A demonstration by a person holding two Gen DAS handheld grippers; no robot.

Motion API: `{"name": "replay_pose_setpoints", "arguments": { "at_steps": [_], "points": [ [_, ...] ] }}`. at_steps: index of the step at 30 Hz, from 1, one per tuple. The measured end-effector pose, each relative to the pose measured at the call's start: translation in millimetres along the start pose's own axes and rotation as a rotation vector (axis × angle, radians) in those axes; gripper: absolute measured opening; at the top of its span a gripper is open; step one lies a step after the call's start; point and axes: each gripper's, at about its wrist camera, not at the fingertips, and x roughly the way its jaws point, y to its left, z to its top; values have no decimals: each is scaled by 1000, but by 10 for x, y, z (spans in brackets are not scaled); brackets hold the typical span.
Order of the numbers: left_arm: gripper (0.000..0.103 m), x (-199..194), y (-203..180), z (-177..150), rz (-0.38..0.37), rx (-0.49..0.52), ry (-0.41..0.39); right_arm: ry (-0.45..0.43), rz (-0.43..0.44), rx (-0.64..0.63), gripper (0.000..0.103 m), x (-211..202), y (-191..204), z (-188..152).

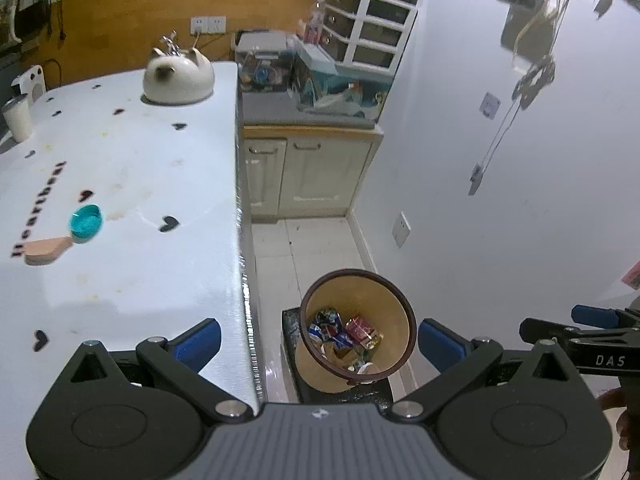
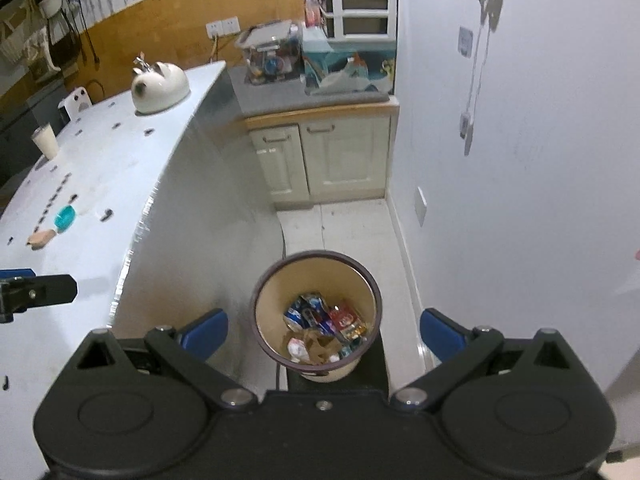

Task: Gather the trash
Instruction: 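Lift both tools from the bin back toward the table, then grasp the teal lid with the right tool while the left tool reaches toward the tan scrap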

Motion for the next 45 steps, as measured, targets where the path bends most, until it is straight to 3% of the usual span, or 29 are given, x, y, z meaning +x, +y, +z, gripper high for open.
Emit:
{"name": "replay_pose_setpoints", "arguments": {
  "at_steps": [13, 26, 35, 45],
  "points": [
    [103, -738, 800, -65, 19, -24, -120, -99, 38, -30, 103, -458, 929, -32],
    [103, -1113, 1877, -61, 119, -72, -181, -141, 106, -71, 103, -447, 2036, -44],
    [103, -909, 2637, 118, 177, -141, -172, -162, 118, -105, 103, -250, 2612, 113],
    [103, -64, 3254, 518, 255, -222, -140, -151, 113, -144, 103, 219, 3082, 375]
  ]
}}
